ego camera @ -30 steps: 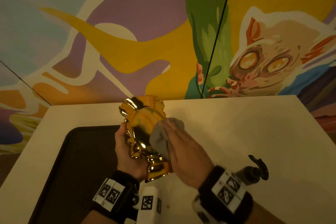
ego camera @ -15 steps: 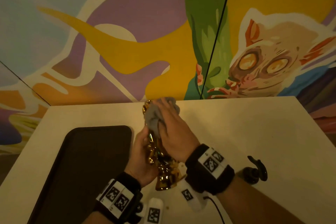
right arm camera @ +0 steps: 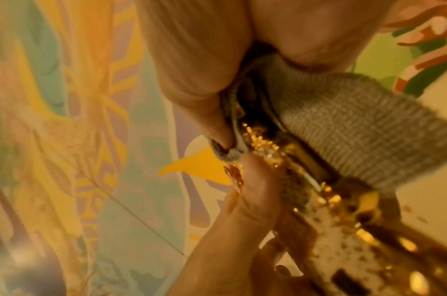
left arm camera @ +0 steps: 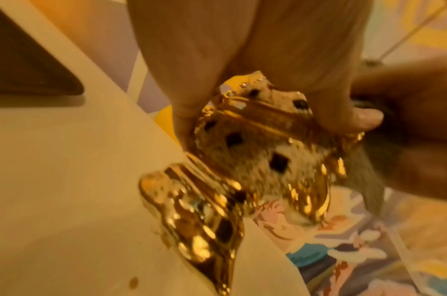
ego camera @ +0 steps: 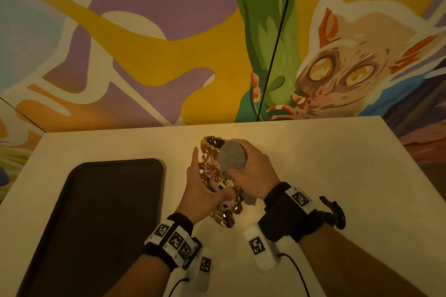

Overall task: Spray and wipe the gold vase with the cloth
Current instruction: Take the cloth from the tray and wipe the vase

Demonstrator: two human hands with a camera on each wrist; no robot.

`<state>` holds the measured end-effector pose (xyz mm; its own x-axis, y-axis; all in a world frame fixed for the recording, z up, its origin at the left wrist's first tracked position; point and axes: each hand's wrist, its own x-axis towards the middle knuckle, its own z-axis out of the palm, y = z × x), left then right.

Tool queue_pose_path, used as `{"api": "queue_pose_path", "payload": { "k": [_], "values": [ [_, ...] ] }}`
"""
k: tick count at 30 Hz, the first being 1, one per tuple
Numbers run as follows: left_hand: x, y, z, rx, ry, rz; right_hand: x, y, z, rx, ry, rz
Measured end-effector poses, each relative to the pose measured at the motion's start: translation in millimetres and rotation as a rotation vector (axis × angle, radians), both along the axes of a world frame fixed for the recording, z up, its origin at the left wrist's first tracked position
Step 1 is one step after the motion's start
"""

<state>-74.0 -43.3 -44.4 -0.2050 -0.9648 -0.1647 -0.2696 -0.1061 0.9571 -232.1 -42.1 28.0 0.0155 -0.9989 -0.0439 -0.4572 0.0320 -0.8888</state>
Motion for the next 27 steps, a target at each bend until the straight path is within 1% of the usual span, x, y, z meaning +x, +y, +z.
{"api": "queue_pose_path", "payload": {
  "k": [3, 5, 11, 14, 21, 27],
  "values": [
    [6, -8, -6, 0.032, 0.038, -0.01, -12, -12, -14, -0.064, -0.01, 0.005],
    [7, -15, -8, 0.041, 0.052, 0.013, -17, -18, -24, -0.088, -0.012, 0.03],
    [-1, -36, -26, -0.076, -0.036, 0.061, -29, -30, -53, -0.067, -0.023, 0.05],
    [-7, -37, -37, -0.092, -0.071, 0.09, -30, -32, -66, -0.08, -0.026, 0.076],
    [-14, -34, -59, -0.086, -0.168, 0.146, -29, -30, -77, -0.069, -0.025, 0.098],
    [-18, -31, -64, -0.084, -0.173, 0.168, -28, -28, -79, -0.081, -0.054, 0.082]
  ]
}}
